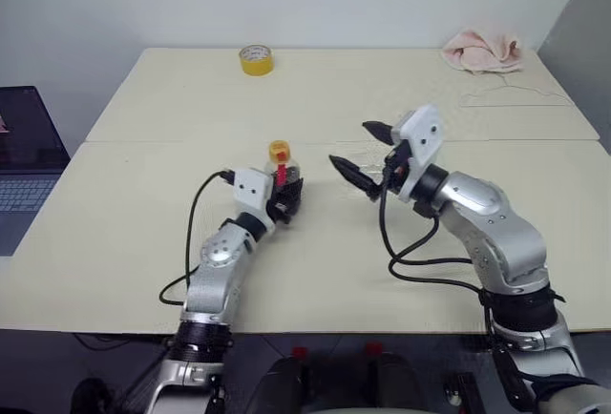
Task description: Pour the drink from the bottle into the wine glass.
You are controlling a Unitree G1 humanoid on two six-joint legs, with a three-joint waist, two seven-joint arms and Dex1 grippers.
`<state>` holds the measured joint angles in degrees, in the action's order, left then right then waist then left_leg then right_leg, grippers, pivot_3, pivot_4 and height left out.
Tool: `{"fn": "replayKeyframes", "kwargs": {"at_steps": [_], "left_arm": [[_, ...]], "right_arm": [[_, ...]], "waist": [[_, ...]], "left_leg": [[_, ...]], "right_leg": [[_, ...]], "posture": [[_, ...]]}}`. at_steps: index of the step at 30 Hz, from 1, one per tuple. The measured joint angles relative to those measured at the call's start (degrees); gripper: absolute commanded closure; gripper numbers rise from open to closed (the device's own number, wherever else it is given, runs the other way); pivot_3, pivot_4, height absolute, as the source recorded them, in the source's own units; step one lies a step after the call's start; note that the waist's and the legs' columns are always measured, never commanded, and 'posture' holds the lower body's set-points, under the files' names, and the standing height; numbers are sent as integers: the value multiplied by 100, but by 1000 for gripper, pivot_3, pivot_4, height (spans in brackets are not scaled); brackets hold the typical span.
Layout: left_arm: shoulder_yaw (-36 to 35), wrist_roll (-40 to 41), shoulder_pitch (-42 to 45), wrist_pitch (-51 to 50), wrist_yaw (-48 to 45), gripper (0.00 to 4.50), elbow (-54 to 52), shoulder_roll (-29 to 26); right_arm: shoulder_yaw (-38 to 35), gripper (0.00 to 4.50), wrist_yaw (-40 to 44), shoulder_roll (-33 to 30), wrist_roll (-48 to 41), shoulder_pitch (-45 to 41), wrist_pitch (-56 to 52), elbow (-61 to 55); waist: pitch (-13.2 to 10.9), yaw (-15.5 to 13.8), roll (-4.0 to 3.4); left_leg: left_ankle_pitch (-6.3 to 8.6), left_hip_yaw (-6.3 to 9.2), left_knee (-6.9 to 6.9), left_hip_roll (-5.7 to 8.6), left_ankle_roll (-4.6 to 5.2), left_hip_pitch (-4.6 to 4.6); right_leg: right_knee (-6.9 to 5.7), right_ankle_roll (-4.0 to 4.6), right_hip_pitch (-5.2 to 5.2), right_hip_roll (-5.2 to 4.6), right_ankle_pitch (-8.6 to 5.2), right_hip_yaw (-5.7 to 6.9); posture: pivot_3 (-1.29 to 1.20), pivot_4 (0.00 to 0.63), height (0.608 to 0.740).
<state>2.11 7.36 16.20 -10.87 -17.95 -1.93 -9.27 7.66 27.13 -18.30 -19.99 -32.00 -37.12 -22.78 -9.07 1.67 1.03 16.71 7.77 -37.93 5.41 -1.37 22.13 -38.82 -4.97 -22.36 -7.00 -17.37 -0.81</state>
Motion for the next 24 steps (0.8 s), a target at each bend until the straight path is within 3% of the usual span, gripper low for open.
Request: {"fn": "replayKeyframes", "kwargs": {"at_steps": [5, 24], "left_arm": [[158, -117, -81, -243, 322, 2150, -535, 227], [595, -447, -217, -377, 487, 2150, -664, 309]], "right_arm": [[134, 0, -13, 259, -39, -175, -98, -113], [261, 0, -148, 724, -157, -499, -579, 180]], "waist": [[0, -1, 0], [0, 1, -1]], "left_leg": [[0, 0, 0, 1, 0, 0], [0, -1, 0, 2, 0, 0]], "right_leg": [[1, 0, 1, 0, 0, 1], [1, 0, -1, 0, 0, 0]], "posture": [[0, 150, 740], [0, 150, 740]]}}
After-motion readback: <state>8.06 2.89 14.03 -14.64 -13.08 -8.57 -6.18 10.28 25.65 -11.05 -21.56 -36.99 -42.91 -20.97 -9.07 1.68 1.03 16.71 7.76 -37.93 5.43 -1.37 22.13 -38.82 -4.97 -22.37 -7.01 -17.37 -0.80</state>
